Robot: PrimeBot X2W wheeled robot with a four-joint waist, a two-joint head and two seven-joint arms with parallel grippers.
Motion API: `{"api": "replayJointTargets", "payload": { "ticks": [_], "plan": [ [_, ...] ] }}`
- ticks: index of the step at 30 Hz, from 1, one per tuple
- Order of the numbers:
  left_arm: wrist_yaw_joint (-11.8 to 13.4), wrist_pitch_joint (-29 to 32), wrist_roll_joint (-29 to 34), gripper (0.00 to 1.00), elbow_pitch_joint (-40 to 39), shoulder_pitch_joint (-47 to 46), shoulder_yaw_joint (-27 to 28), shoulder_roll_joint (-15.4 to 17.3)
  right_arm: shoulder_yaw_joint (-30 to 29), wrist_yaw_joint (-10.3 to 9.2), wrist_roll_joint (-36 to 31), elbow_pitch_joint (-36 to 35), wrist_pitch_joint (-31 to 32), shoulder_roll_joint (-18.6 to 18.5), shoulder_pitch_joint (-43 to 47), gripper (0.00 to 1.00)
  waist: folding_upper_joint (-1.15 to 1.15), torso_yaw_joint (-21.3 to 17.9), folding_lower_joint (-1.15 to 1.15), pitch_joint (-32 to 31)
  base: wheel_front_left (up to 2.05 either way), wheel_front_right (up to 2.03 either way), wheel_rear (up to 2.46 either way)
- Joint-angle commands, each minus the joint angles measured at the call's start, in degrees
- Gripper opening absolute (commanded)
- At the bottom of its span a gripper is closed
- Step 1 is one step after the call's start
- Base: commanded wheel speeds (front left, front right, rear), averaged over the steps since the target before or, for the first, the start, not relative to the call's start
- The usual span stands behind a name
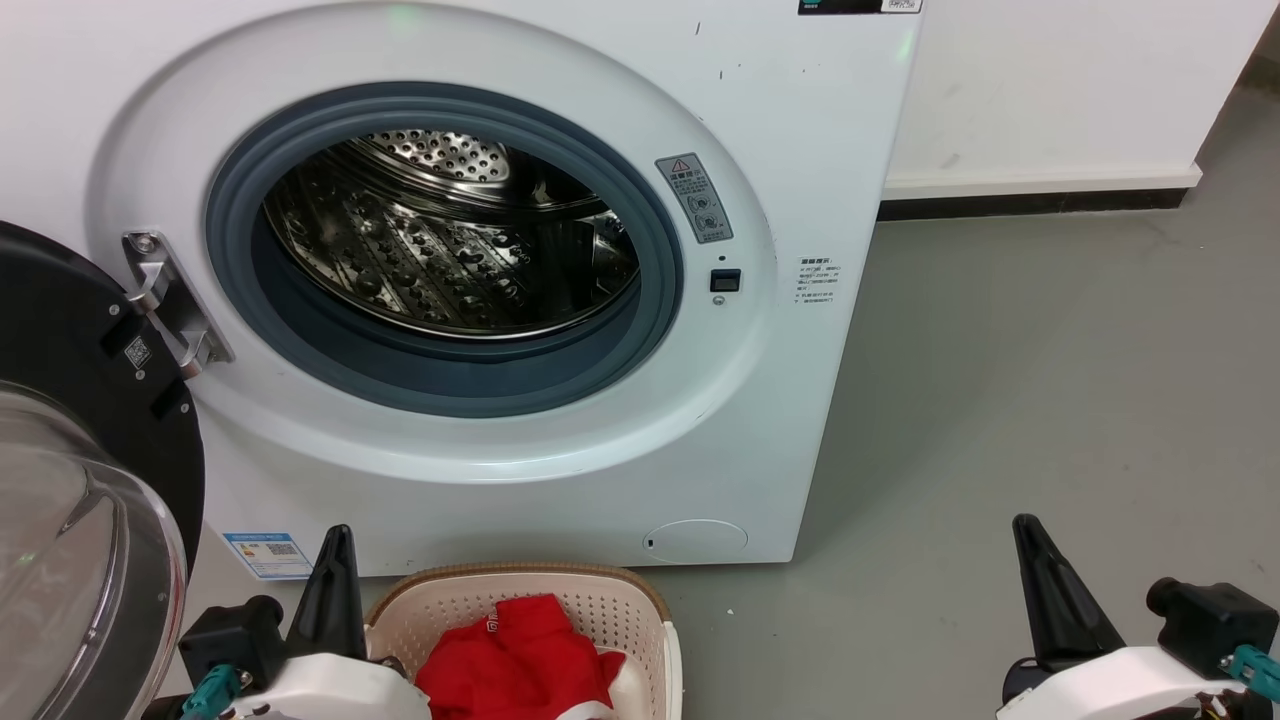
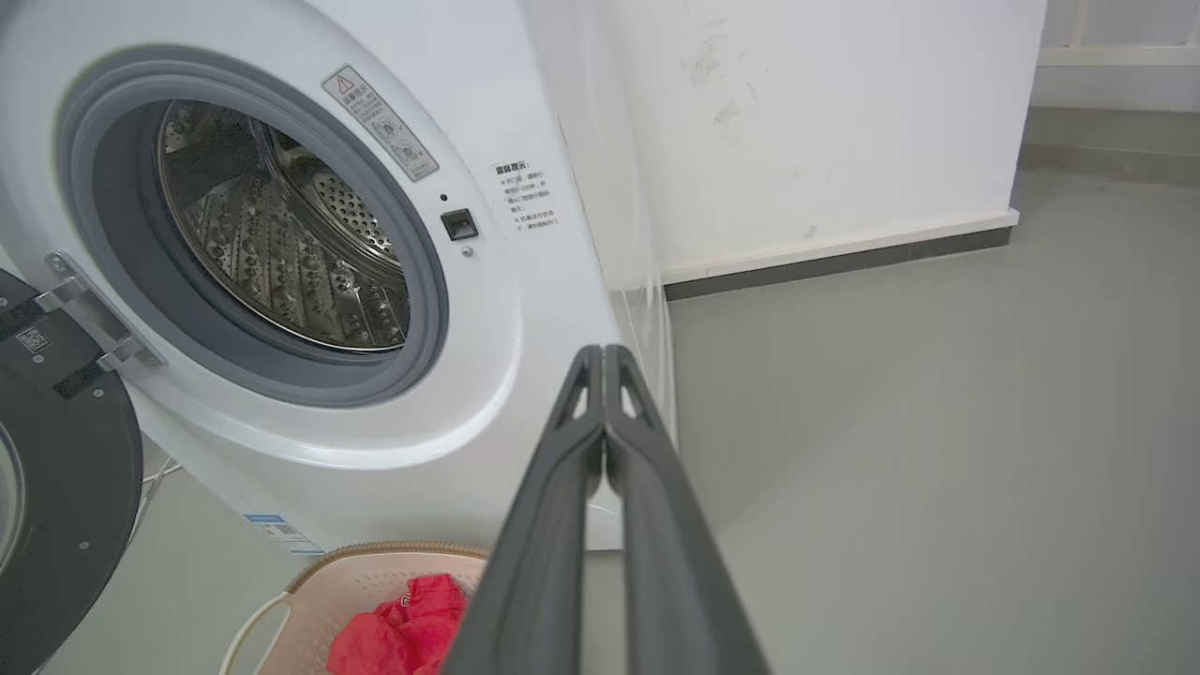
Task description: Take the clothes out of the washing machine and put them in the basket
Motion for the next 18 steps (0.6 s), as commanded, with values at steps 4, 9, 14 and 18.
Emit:
{"api": "replayJointTargets", "payload": {
  "ticks": [4, 9, 14, 18],
  "plan": [
    [-1.19, 0.69, -5.83, 0.0, 0.32, -1.98, 0.82, 0.04, -0.04, 0.0, 6.16, 0.34, 0.39, -0.67, -2.19, 0.0, 0.0, 0.05, 0.0, 0.03, 0.0, 0.0, 0.0],
    [-2.24, 1.39, -11.12, 0.0, 1.54, -2.79, 1.3, -0.17, -0.09, 0.0, 11.56, 1.41, 0.72, -0.94, -3.02, 0.0, 0.0, 0.1, 0.0, 0.07, 0.0, 0.0, 0.0],
    [-3.19, 2.07, -16.08, 0.0, 2.64, -3.53, 1.77, -0.38, -0.19, -0.01, 16.65, 2.37, 1.03, -1.17, -3.76, 0.0, 0.0, 0.15, 0.0, 0.11, 0.0, 0.0, 0.0],
    [-3.92, 2.55, -19.85, 0.0, 3.43, -4.03, 2.14, -0.55, -0.29, -0.01, 20.48, 3.09, 1.31, -1.32, -4.31, 0.0, 0.0, 0.2, 0.0, 0.14, 0.0, 0.0, 0.0]
  ]
}}
